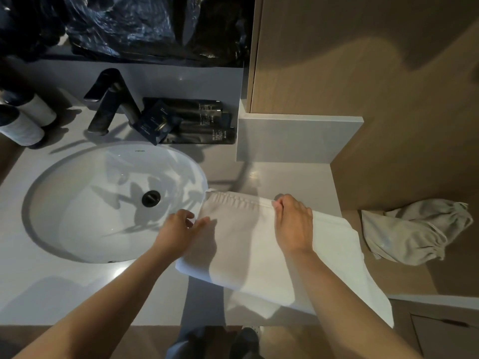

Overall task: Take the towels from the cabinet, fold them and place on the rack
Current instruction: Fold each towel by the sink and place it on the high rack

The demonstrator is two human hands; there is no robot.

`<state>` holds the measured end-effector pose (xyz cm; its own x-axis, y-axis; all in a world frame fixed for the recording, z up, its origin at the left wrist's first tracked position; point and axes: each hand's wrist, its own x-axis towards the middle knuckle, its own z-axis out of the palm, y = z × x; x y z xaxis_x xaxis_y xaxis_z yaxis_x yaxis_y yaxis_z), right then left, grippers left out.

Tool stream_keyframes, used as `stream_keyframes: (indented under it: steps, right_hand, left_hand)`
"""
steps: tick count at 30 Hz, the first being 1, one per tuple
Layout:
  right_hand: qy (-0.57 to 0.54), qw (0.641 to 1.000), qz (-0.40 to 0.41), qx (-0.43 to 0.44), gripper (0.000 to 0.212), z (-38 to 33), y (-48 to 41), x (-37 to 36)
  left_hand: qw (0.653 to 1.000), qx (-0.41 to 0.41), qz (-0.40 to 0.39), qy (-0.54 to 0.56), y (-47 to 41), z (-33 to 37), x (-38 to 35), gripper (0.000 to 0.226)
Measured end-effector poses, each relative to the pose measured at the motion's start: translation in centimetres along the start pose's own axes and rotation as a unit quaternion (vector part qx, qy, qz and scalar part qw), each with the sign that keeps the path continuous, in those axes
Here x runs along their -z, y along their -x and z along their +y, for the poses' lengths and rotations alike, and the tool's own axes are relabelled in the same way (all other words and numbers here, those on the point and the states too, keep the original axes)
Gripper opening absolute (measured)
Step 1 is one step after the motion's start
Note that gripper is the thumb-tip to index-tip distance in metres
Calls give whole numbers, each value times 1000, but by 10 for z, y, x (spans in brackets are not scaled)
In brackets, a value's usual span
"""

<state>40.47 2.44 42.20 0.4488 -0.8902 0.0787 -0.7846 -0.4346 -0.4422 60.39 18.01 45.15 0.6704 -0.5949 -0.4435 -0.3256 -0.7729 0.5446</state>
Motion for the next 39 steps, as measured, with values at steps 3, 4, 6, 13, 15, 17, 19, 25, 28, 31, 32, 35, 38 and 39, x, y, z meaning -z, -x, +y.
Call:
stream_keyframes:
  steps: [3,4,6,13,15,17,19,25,28,31,32,35,38,39]
  right_hand:
    - [-27,999,19,13,16,-4,13,2]
    - [-35,999,31,18,20,-5,19,5]
    - [-51,997,52,23,25,-2,33,13]
    - [47,995,-86,-33,58,-4,68,12]
    - [121,985,-120,-28,66,-10,72,2]
    - [134,983,-125,-23,68,-20,71,-3]
    - [123,983,-139,5,68,-34,68,-8]
    - [110,973,-182,90,62,-91,63,-33]
    - [125,974,-176,72,62,-102,62,-35]
    - [100,981,-156,63,65,-102,79,-33]
    - [109,979,-158,66,66,-104,88,-34]
    - [149,972,-171,56,68,-111,102,-41]
    - [148,972,-179,34,71,-118,94,-42]
    - [146,972,-180,34,71,-119,92,-41]
  left_hand:
    - [1000,4,9,-13,-14,8,-6,41]
    - [1000,8,12,-5,-16,8,-7,38]
    - [999,21,10,22,-18,6,-8,33]
    - [999,-32,-19,29,-18,10,-6,41]
    - [998,-57,-23,32,-16,12,-2,37]
    - [997,-56,-20,39,-17,5,6,33]
    - [998,-37,-10,42,-20,-11,20,30]
    - [997,40,50,51,-28,-75,59,25]
    - [996,55,30,61,-29,-87,62,26]
    - [995,39,35,80,-26,-88,57,27]
    - [995,33,37,84,-23,-88,55,27]
    - [997,-13,50,58,-14,-88,51,26]
    - [991,-68,95,65,-8,-92,52,27]
    - [988,-81,111,76,-6,-94,54,29]
